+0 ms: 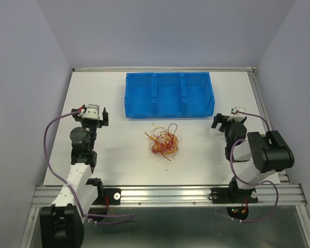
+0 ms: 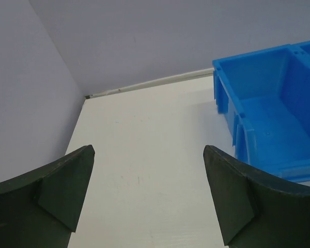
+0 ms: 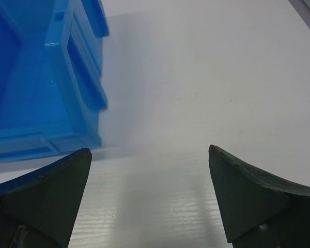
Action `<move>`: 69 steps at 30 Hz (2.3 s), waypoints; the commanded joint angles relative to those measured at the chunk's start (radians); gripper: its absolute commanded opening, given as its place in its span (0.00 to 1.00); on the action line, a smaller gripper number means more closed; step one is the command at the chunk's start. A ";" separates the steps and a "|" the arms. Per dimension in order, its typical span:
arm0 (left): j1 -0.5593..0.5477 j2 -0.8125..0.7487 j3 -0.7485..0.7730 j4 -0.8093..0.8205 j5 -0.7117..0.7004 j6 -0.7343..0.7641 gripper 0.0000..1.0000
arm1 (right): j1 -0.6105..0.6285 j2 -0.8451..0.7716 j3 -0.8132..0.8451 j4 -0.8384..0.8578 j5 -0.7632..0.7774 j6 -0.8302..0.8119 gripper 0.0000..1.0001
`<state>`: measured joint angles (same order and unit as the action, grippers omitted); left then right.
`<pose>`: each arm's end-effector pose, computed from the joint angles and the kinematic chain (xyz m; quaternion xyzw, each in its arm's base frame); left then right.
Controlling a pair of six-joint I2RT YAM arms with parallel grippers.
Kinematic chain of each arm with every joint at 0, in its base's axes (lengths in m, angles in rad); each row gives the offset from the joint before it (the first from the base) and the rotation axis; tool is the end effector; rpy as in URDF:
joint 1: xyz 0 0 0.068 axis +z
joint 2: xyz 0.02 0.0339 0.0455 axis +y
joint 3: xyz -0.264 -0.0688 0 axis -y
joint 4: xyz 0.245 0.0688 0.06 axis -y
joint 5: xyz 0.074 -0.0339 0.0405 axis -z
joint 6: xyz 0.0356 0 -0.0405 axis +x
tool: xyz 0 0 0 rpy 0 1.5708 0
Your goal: Untangle the cables
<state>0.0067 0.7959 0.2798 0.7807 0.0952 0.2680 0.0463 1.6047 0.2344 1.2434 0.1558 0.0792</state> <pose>0.1836 -0.0022 0.2620 0.1165 0.5969 0.0800 0.7898 0.2448 0.0058 0.1354 0.0637 0.7473 -0.0170 0.6612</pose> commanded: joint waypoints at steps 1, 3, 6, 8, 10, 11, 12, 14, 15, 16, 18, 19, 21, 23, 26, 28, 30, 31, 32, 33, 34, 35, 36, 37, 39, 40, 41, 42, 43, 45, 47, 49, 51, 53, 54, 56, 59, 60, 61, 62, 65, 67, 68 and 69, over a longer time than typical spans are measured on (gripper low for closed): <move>-0.004 -0.023 0.044 0.006 0.026 -0.021 0.99 | -0.005 0.000 -0.007 0.079 -0.002 -0.002 1.00; -0.004 -0.008 0.061 -0.010 -0.011 -0.016 0.99 | -0.003 0.000 -0.007 0.079 -0.002 -0.002 1.00; -0.004 0.014 0.094 -0.055 -0.060 0.032 0.99 | -0.003 0.000 -0.007 0.079 -0.002 -0.002 1.00; -0.004 0.019 0.098 -0.064 -0.068 0.043 0.99 | -0.003 0.000 -0.007 0.079 -0.002 -0.002 1.00; -0.004 0.020 0.093 -0.060 -0.061 0.050 0.99 | -0.005 0.001 -0.004 0.077 -0.004 -0.002 1.00; -0.004 0.020 0.098 -0.060 -0.068 0.040 0.99 | -0.005 0.004 -0.001 0.077 0.002 -0.001 1.00; -0.004 0.020 0.099 -0.064 -0.081 0.033 0.99 | -0.005 0.004 -0.004 0.079 0.033 0.019 1.00; -0.004 0.020 0.108 -0.069 -0.078 0.020 0.99 | -0.005 -0.050 -0.030 0.061 0.151 0.060 1.00; -0.004 0.020 0.117 -0.080 -0.046 0.013 0.99 | -0.003 -0.108 -0.023 0.021 0.178 0.051 1.00; -0.002 0.022 0.122 -0.090 -0.014 0.020 0.99 | -0.003 -0.156 0.003 -0.081 0.176 0.057 1.00; -0.004 0.026 0.137 -0.121 0.037 0.017 0.99 | -0.003 -0.260 0.084 -0.226 0.211 0.067 1.00; -0.004 0.029 0.160 -0.138 0.047 0.007 0.99 | -0.002 -0.372 0.110 -0.352 0.235 0.111 1.00; -0.004 0.032 0.182 -0.170 0.072 0.003 0.99 | -0.003 -0.469 0.213 -0.509 0.220 0.177 1.00; -0.004 0.019 0.206 -0.196 0.130 0.016 0.99 | -0.003 -0.573 0.335 -0.743 0.171 0.270 1.00; -0.004 -0.012 0.202 -0.175 0.170 0.008 0.99 | -0.003 -0.598 0.462 -0.993 0.153 0.388 1.00; -0.002 -0.049 0.165 -0.106 0.202 0.008 0.99 | -0.003 -0.597 0.541 -1.091 0.082 0.462 1.00; -0.002 -0.058 0.170 -0.133 0.251 0.020 0.99 | -0.003 -0.606 0.588 -1.185 0.053 0.569 1.00; -0.004 -0.047 0.206 -0.174 0.352 0.036 0.99 | -0.003 -0.624 0.595 -1.206 -0.031 0.614 1.00; -0.004 -0.034 0.231 -0.214 0.412 0.049 0.99 | -0.003 -0.644 0.589 -1.205 -0.074 0.634 1.00; -0.004 0.003 0.255 -0.288 0.517 0.050 0.99 | -0.003 -0.681 0.582 -1.205 -0.120 0.655 1.00; -0.004 0.023 0.298 -0.320 0.572 0.056 0.99 | -0.003 -0.695 0.580 -1.197 -0.260 0.631 1.00; -0.004 0.043 0.320 -0.355 0.627 0.069 0.98 | -0.005 -0.709 0.583 -1.199 -0.338 0.592 1.00; -0.004 0.081 0.338 -0.424 0.676 0.106 0.98 | -0.003 -0.726 0.574 -1.191 -0.395 0.544 1.00; -0.039 0.095 0.366 -0.448 0.725 0.115 0.98 | -0.005 -0.744 0.554 -1.140 -0.474 0.516 1.00; -0.076 0.115 0.380 -0.504 0.735 0.155 0.98 | -0.003 -0.743 0.508 -1.128 -0.502 0.524 1.00; -0.105 0.121 0.384 -0.521 0.723 0.199 0.98 | -0.003 -0.733 0.499 -1.115 -0.557 0.534 1.00; -0.164 0.123 0.383 -0.529 0.713 0.218 0.98 | -0.003 -0.689 0.497 -1.105 -0.603 0.539 1.00; -0.194 0.130 0.383 -0.544 0.719 0.232 0.98 | -0.005 -0.662 0.511 -1.105 -0.642 0.528 1.00; -0.215 0.140 0.386 -0.551 0.725 0.249 0.99 | -0.003 -0.635 0.511 -1.105 -0.713 0.522 0.99; -0.289 0.188 0.401 -0.598 0.736 0.273 0.99 | 0.000 -0.611 0.497 -1.104 -0.734 0.502 0.94; -0.353 0.238 0.432 -0.645 0.755 0.350 0.97 | 0.004 -0.644 0.451 -1.102 -0.696 0.496 0.91; -0.392 0.305 0.432 -0.661 0.724 0.381 0.95 | 0.015 -0.660 0.431 -1.104 -0.696 0.481 0.89; -0.431 0.362 0.418 -0.615 0.662 0.379 0.92 | 0.050 -0.667 0.411 -1.104 -0.690 0.461 0.89; -0.439 0.402 0.418 -0.592 0.634 0.366 0.89 | 0.075 -0.657 0.404 -1.108 -0.647 0.455 0.89; -0.441 0.423 0.424 -0.580 0.629 0.356 0.88 | 0.098 -0.649 0.407 -1.108 -0.641 0.453 0.87; -0.442 0.489 0.458 -0.578 0.612 0.341 0.83 | 0.116 -0.620 0.422 -1.110 -0.644 0.444 0.82; -0.442 0.542 0.499 -0.581 0.617 0.304 0.77 | 0.161 -0.611 0.425 -1.113 -0.621 0.433 0.80; -0.444 0.549 0.504 -0.583 0.624 0.298 0.76 | 0.165 -0.614 0.425 -1.115 -0.612 0.433 0.80; -0.444 0.558 0.512 -0.583 0.646 0.287 0.75 | 0.168 -0.621 0.425 -1.116 -0.596 0.430 0.80; -0.444 0.562 0.516 -0.583 0.653 0.281 0.75 | 0.171 -0.626 0.424 -1.116 -0.593 0.429 0.80; -0.444 0.598 0.539 -0.580 0.672 0.249 0.71 | 0.173 -0.640 0.418 -1.116 -0.581 0.427 0.81; -0.444 0.621 0.561 -0.578 0.682 0.237 0.69 | 0.173 -0.643 0.418 -1.116 -0.582 0.426 0.81; -0.444 0.632 0.564 -0.577 0.689 0.235 0.66 | 0.175 -0.643 0.419 -1.116 -0.585 0.424 0.81; -0.444 0.653 0.573 -0.574 0.707 0.232 0.66 | 0.175 -0.643 0.422 -1.124 -0.585 0.419 0.81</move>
<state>-0.4324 1.4040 0.8005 0.1829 0.7406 0.5362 0.2119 0.9897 0.6518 0.0963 -0.4442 0.5240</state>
